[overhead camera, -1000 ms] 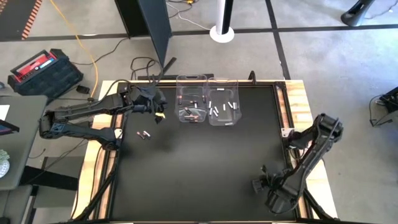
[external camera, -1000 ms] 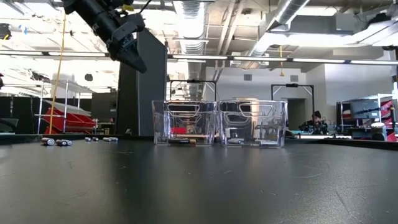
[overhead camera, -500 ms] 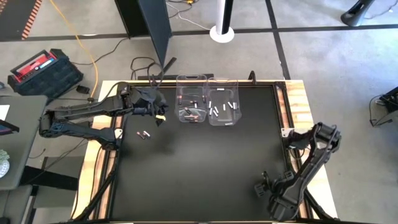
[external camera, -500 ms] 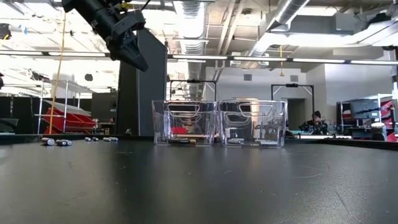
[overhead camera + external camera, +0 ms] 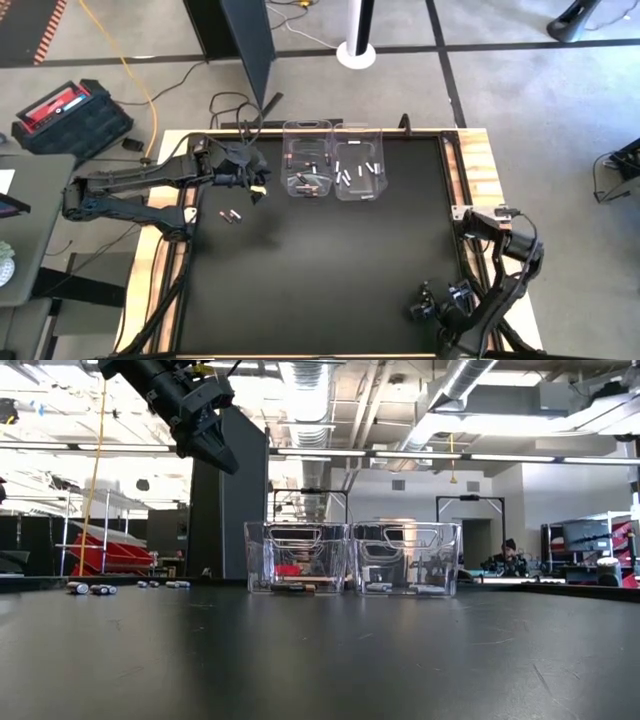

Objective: Sort batteries
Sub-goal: Put the white battery into the right transparent bin

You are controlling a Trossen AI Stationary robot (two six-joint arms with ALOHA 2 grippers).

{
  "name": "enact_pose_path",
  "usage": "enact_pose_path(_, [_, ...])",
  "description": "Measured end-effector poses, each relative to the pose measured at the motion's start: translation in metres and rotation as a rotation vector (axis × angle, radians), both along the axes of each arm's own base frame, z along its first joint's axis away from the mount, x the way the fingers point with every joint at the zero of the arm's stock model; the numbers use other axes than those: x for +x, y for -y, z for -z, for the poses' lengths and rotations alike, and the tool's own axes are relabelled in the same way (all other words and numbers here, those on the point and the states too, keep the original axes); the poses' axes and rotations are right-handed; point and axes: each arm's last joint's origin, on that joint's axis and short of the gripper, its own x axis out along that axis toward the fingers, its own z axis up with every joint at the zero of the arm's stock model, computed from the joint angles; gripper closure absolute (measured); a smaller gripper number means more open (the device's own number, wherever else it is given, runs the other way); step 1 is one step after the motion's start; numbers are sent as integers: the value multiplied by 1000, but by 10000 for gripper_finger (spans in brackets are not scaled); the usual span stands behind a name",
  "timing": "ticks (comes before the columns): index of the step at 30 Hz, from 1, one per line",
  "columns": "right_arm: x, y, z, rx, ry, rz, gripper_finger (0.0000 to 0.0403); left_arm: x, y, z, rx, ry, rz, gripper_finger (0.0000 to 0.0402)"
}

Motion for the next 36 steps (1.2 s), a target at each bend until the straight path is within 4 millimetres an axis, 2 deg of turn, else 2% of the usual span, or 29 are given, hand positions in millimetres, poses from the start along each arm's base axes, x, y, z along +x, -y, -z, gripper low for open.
enact_pose_path(3, [-1, -2, -2, -14, -17, 0, 245, 0, 0, 0, 0, 0, 0, 319])
enact_pose_path(6, [0, -2, -1, -2, -15, -3, 266, 0, 0, 0, 0, 0, 0, 319])
enact_pose_path(12, [8, -2, -1, 27, -25, -12, 371, 0, 0, 0, 2, 0, -2, 319])
enact_pose_path(14, [12, -3, -4, 30, -50, -20, 387, 0, 0, 0, 2, 0, -3, 319])
enact_pose_path(21, [25, -16, -21, 41, -110, 19, 386, 0, 0, 0, 2, -1, -3, 319])
enact_pose_path(25, [32, -28, -41, 80, -108, 24, 387, 0, 0, 0, 4, 1, -3, 319])
enact_pose_path(32, [36, -32, -73, 86, -56, -3, 387, 0, 0, -1, 10, 5, 1, 319])
enact_pose_path(36, [38, -27, -95, 98, 9, -27, 387, 0, 0, -1, 9, 5, 0, 319])
